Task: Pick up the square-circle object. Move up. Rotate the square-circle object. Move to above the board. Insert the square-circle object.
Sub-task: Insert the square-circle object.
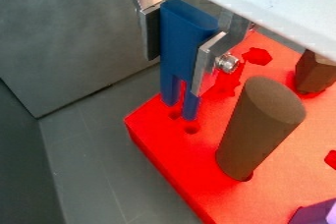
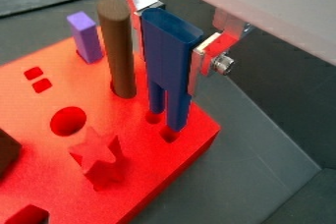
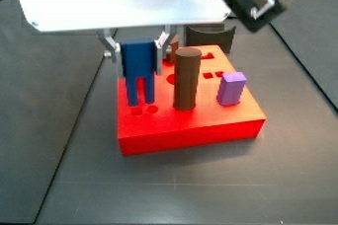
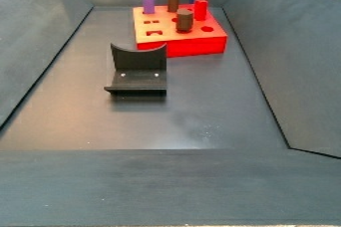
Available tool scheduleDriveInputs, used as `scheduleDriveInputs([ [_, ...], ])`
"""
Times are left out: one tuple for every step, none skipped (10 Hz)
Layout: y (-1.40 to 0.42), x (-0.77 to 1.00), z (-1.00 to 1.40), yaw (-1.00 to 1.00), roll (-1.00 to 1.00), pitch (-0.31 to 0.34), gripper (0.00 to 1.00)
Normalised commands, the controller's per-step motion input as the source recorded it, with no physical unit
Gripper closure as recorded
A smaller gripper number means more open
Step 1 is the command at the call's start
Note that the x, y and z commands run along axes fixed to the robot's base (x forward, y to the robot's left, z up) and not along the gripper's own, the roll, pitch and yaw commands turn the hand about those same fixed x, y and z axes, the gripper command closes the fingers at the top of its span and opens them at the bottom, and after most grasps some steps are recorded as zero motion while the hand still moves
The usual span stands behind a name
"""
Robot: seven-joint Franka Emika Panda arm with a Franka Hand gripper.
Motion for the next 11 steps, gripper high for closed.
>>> scheduleDriveInputs([
  [-0.04, 0.02, -0.26, 0.19, 0.27, 0.0, 1.0],
  [-0.04, 0.0, -0.25, 0.0, 0.15, 0.0, 1.0],
  [0.0, 0.01, -0.21, -0.33, 0.0, 0.0, 1.0],
  [0.0, 0.0, -0.2, -0.48, 0.0, 0.0, 1.0],
  [0.0, 0.0, -0.15, -0.48, 0.0, 0.0, 1.0],
  [-0.03, 0.0, -0.1, -0.41, -0.01, 0.0, 1.0],
  [-0.04, 0.0, -0.15, -0.25, -0.06, -0.004, 1.0],
  [-0.06, 0.02, -0.19, -0.13, -0.07, -0.051, 1.0],
  [-0.05, 0.09, -0.21, -0.02, -0.07, -0.079, 1.0],
  [-0.01, 0.11, -0.23, 0.0, -0.05, -0.084, 1.0],
  [0.0, 0.08, -0.25, 0.06, -0.04, -0.101, 1.0],
])
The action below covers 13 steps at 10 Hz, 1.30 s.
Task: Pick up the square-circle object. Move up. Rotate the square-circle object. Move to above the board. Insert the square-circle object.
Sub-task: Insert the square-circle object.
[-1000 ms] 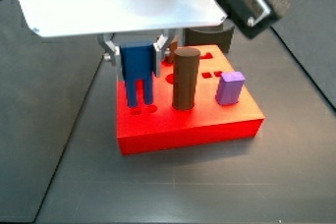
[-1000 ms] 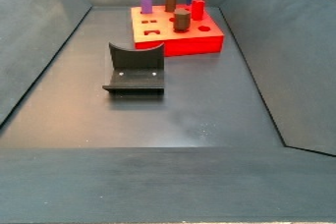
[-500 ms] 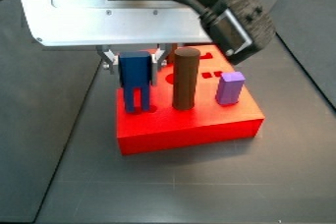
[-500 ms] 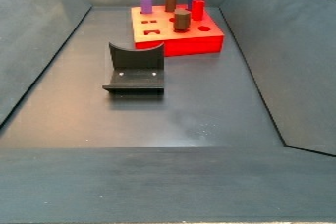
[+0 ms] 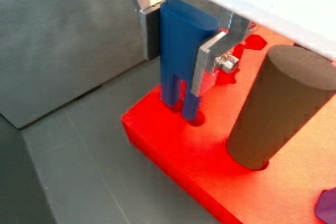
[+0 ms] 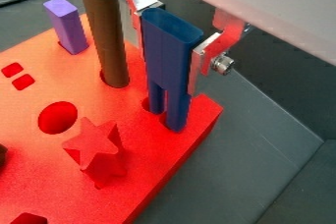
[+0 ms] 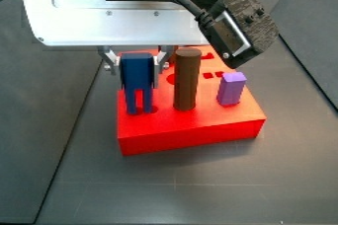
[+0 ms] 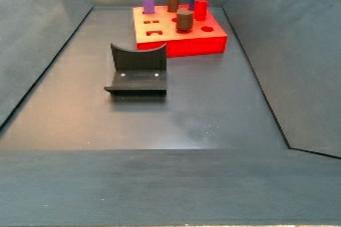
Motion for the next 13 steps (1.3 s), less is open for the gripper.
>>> scheduleDriveInputs([
  [0.0, 0.09, -0.25, 0.06, -0.05, -0.104, 1.0],
  [0.0, 0.14, -0.28, 0.0, -0.03, -0.06, 1.0],
  [0.0, 0.19, -0.31, 0.0, 0.0, -0.033, 1.0],
  [0.0, 0.19, -0.35, 0.0, -0.01, -0.054, 1.0],
  [0.0, 0.0, -0.35, 0.0, 0.0, -0.061, 1.0],
  [0.0, -0.03, -0.33, 0.0, 0.01, -0.067, 1.0],
  [0.0, -0.09, -0.37, 0.0, 0.01, -0.104, 1.0],
  [-0.05, -0.09, -0.36, 0.0, 0.01, -0.106, 1.0],
  [-0.1, 0.0, -0.32, 0.0, 0.0, -0.089, 1.0],
  [-0.07, 0.0, -0.2, 0.0, -0.03, -0.059, 1.0],
  [0.0, 0.0, -0.05, 0.0, -0.03, -0.064, 1.0],
  [0.0, 0.0, 0.0, 0.0, 0.0, 0.016, 1.0],
  [0.0, 0.0, 0.0, 0.0, 0.0, 0.0, 1.0],
])
